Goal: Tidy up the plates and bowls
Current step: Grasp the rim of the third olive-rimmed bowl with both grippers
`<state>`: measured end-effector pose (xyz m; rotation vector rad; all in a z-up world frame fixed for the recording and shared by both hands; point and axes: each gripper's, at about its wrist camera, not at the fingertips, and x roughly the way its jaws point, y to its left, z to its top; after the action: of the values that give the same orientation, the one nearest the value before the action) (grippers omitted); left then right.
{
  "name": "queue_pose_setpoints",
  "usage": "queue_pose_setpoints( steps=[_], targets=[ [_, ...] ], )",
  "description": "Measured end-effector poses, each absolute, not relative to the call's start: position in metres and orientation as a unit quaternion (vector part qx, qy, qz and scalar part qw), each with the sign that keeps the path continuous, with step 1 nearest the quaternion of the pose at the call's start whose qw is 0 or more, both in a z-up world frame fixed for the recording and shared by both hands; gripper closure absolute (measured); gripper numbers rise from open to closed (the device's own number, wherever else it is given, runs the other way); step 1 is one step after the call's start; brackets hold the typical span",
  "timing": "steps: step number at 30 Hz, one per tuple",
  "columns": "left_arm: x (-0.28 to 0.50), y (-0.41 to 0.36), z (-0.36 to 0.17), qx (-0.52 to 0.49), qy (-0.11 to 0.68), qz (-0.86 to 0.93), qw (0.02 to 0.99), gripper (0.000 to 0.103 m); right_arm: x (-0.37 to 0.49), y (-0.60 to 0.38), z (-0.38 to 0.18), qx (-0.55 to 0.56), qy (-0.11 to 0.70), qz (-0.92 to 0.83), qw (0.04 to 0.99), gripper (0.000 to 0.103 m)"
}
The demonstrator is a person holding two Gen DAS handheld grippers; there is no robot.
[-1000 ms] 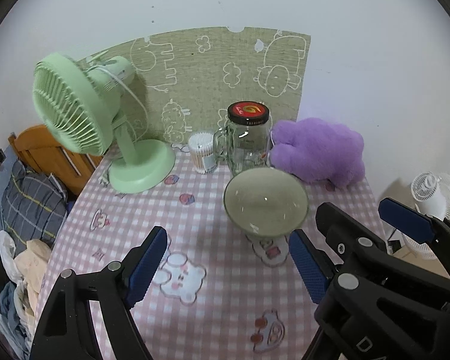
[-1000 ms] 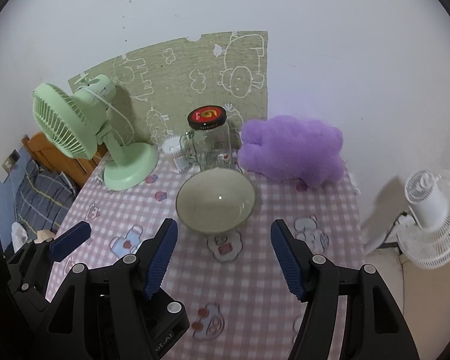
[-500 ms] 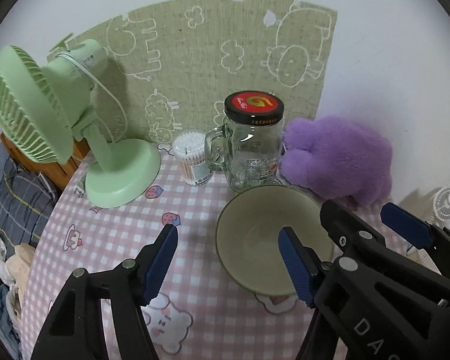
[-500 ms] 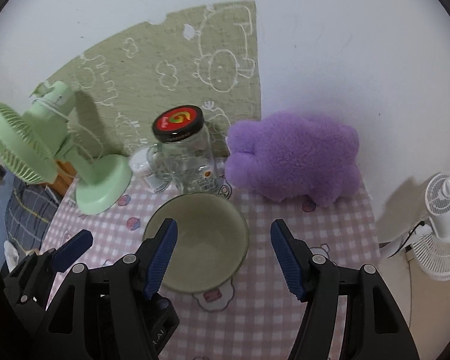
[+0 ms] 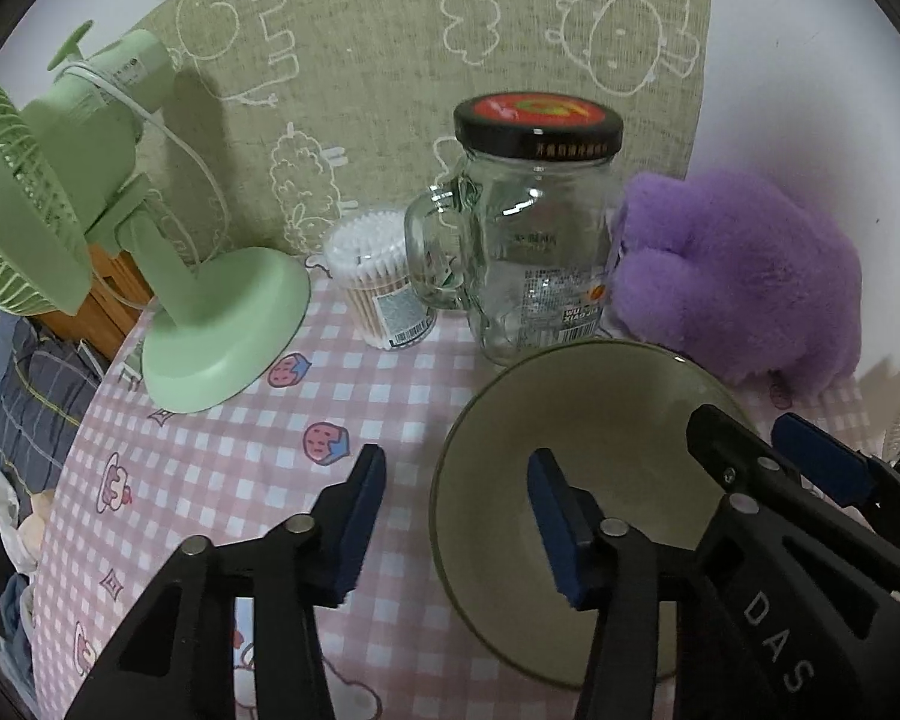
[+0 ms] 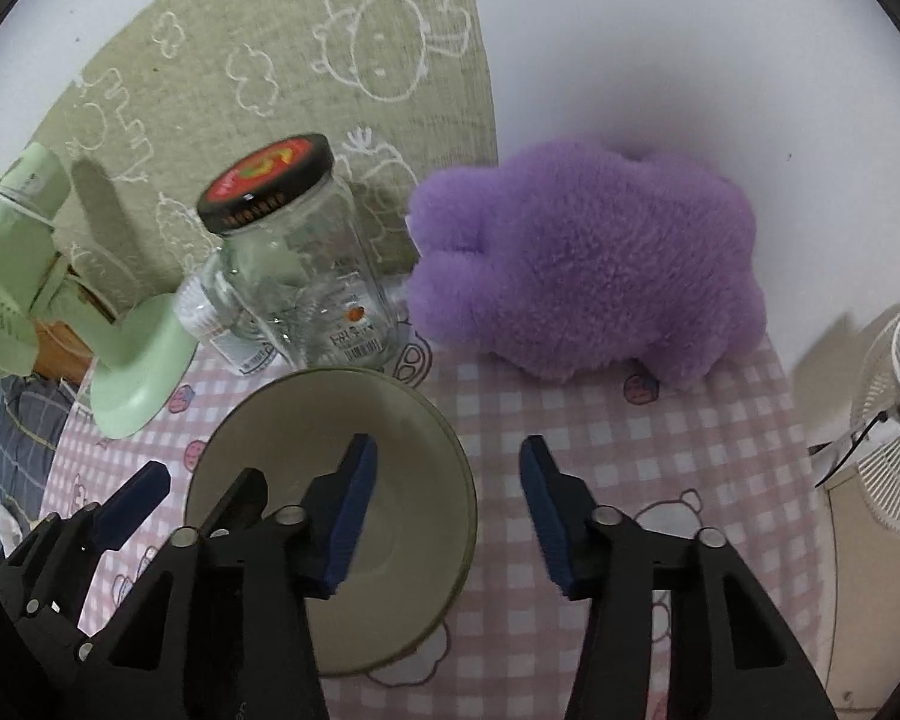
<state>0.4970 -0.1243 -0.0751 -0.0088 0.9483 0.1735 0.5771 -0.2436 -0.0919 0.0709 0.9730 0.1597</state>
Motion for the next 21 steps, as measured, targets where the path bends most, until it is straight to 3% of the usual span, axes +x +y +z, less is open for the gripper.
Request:
queue_pose_setpoints(
  steps=[5, 7, 12, 21],
  targets=[
    [0.502, -0.124, -0.082, -0.008, 0.460, 0.081, 0.884, 0.068, 0.582, -0.243, -0.100, 0.034, 0.469, 0.072, 0.880, 0.068],
    [0.503, -0.123, -0.084, -0.010, 0.460, 0.084, 0.884, 0.072, 0.584, -0.241, -0.103, 0.033, 0.469, 0.072, 0.880, 0.081],
    [0.502, -0.121, -0.084, -0.016, 0.448, 0.081, 0.890, 0.084, 0.585, -0.236, -0.104, 0.020, 0.467, 0.071, 0.881, 0.082],
    [0.498, -0.123, -0.084, -0.006, 0.454, 0.080, 0.887, 0.085, 0.578, -0.237, -0.102, 0.021, 0.464, 0.074, 0.882, 0.083]
  ],
)
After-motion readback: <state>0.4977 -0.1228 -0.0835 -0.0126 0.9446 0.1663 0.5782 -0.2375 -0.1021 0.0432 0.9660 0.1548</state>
